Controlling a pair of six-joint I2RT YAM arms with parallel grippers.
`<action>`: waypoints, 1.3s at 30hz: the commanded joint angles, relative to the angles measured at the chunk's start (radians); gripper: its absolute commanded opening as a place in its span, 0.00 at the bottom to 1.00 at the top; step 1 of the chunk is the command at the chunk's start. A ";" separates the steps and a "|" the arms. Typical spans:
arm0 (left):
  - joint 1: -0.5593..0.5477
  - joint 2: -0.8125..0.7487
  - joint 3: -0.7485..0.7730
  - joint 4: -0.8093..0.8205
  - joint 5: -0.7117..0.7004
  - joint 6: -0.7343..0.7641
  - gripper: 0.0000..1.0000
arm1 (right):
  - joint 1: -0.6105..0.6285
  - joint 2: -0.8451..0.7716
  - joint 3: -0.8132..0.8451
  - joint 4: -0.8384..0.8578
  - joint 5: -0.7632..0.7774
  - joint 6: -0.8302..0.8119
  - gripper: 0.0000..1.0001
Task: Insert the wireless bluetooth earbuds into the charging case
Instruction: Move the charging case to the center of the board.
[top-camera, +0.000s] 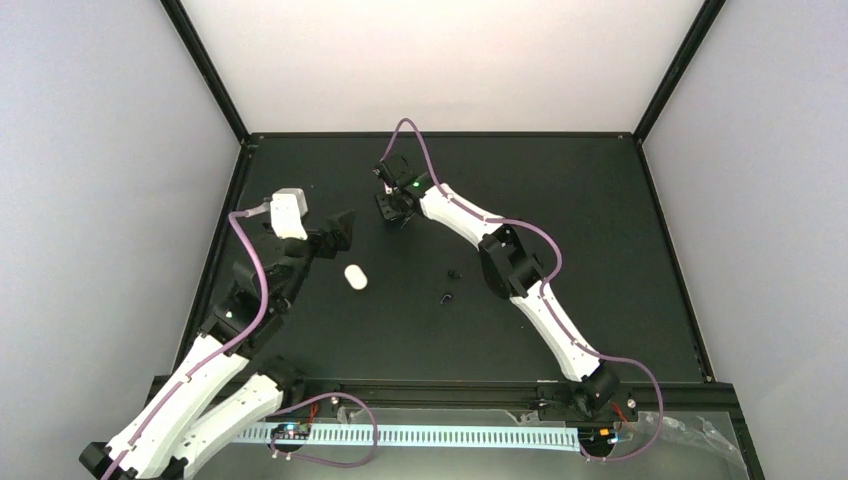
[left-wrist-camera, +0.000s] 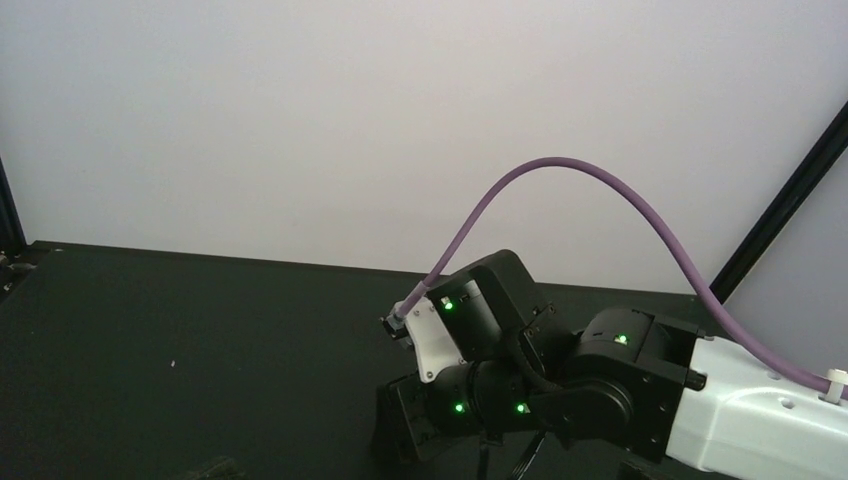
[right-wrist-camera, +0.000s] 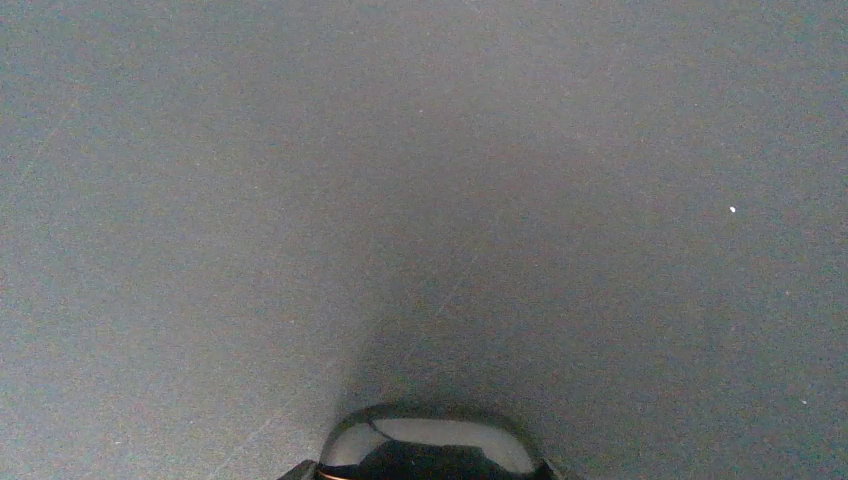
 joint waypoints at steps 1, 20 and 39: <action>-0.008 -0.011 0.000 0.018 -0.005 0.012 0.99 | 0.007 -0.033 -0.028 -0.010 0.045 -0.005 0.52; -0.011 -0.026 0.000 0.016 -0.003 0.010 0.99 | 0.007 -0.624 -0.912 0.257 0.196 0.269 0.46; -0.019 0.003 -0.002 0.012 -0.018 0.015 0.99 | -0.012 -0.691 -1.094 0.294 0.254 0.656 0.49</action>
